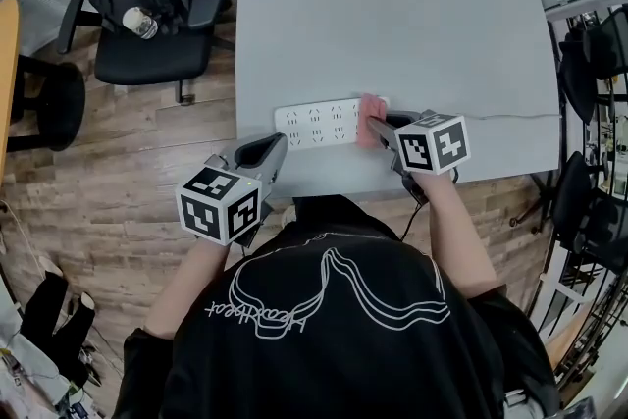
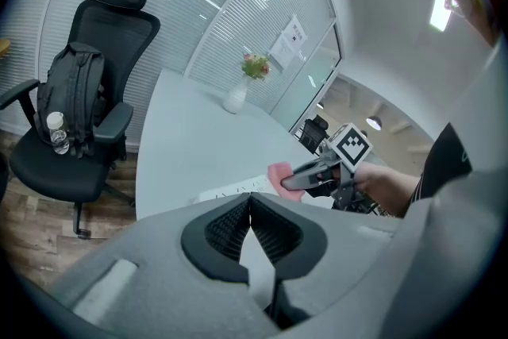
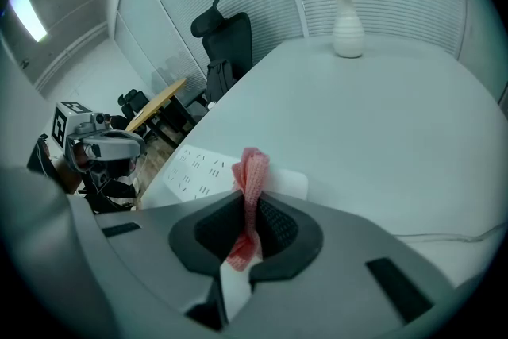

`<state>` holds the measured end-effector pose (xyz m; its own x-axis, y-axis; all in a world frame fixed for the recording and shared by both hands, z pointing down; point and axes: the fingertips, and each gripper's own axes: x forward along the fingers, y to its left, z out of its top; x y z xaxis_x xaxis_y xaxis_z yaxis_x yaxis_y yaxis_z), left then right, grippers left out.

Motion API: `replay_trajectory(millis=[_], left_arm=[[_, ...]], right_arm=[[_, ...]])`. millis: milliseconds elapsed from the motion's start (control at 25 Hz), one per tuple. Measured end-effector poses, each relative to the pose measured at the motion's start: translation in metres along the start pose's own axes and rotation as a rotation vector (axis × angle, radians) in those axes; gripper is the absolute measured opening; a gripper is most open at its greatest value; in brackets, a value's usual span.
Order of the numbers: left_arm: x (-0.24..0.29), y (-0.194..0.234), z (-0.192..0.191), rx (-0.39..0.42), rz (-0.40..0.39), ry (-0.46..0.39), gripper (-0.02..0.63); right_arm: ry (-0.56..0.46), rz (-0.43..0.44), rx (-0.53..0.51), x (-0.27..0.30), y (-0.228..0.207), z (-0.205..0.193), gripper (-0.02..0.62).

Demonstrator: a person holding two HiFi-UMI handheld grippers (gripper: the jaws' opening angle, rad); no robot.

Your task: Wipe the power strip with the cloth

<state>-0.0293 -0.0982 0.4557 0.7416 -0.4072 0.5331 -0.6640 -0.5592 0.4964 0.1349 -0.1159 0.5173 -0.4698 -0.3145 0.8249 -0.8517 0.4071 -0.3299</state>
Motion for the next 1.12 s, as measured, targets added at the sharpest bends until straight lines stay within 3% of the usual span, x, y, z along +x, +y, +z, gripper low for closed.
replay_trajectory(millis=[720, 1120], left_arm=[[0.016, -0.016, 0.001, 0.023, -0.034, 0.027, 0.012], [0.013, -0.013, 0.001, 0.012, -0.031, 0.013, 0.012]], right_arm=[[-0.025, -0.045, 0.085, -0.025, -0.045, -0.015, 0.038], [-0.023, -0.058, 0.082, -0.033, -0.043, -0.013, 0.038]])
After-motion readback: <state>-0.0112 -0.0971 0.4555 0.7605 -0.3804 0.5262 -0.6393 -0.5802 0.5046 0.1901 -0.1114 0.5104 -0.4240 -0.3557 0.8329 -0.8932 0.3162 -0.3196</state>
